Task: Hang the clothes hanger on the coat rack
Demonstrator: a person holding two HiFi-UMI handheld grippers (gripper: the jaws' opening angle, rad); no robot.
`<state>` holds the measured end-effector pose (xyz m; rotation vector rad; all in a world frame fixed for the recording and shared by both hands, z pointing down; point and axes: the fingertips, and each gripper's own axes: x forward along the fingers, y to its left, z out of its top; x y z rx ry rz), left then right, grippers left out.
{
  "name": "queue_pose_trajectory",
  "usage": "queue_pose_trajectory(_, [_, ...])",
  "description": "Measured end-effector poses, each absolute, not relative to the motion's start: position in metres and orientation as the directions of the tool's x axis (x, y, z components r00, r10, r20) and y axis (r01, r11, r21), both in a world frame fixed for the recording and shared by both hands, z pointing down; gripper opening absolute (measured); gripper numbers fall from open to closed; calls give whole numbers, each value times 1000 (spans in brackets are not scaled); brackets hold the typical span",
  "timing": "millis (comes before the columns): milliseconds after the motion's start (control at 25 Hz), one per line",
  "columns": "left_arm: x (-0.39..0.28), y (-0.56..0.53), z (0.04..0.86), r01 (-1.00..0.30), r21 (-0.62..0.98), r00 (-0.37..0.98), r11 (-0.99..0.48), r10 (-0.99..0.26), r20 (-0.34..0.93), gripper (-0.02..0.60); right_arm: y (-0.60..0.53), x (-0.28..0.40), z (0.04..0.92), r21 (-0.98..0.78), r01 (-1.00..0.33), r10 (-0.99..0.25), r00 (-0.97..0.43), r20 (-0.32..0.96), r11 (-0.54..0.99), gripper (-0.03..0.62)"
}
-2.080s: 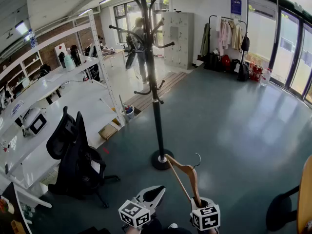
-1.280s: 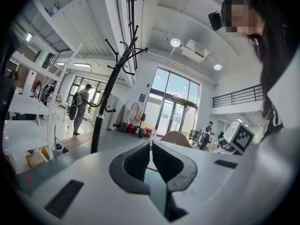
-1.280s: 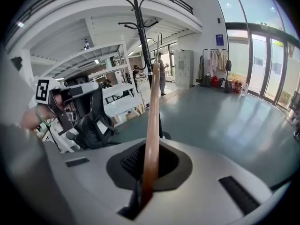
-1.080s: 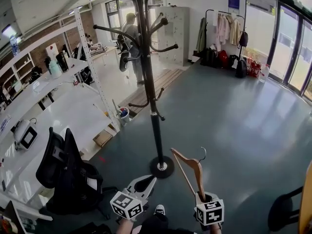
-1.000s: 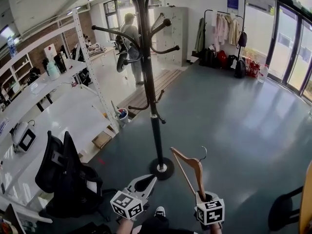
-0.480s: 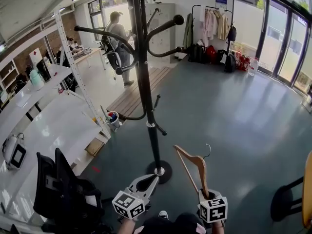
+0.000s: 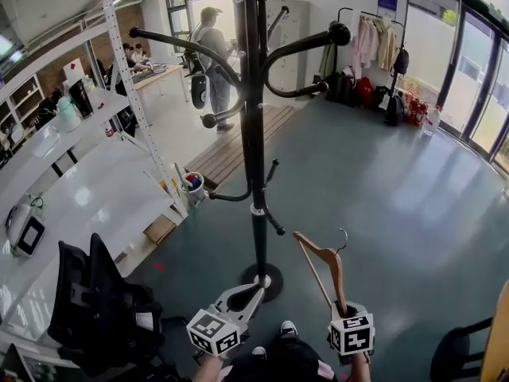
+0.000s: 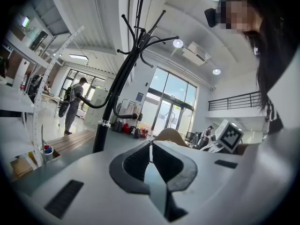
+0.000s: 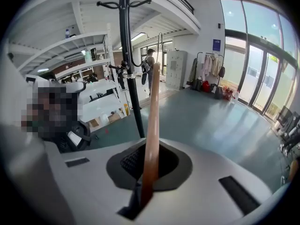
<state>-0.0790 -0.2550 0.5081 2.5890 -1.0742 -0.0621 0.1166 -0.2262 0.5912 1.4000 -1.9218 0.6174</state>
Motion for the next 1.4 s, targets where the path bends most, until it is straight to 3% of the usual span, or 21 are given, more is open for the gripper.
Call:
queue_pose_trajectory(400, [-79,-311,492,-761,316,611,-567,-790,53,4,-368,100,592,95,-853,-597,-275,754,513,9])
queue_pose_trajectory(800, [-98,-331,501,-837,307,498,-453,-863,84,3,-459,43,591,110,-724,-534,-388,752,681,9])
queue_pose_trajectory(1400, [-104,-334,505,-865,306,448,-398,-887,111,3,-487,3,649,38,-669,-411,-410,814,742,11])
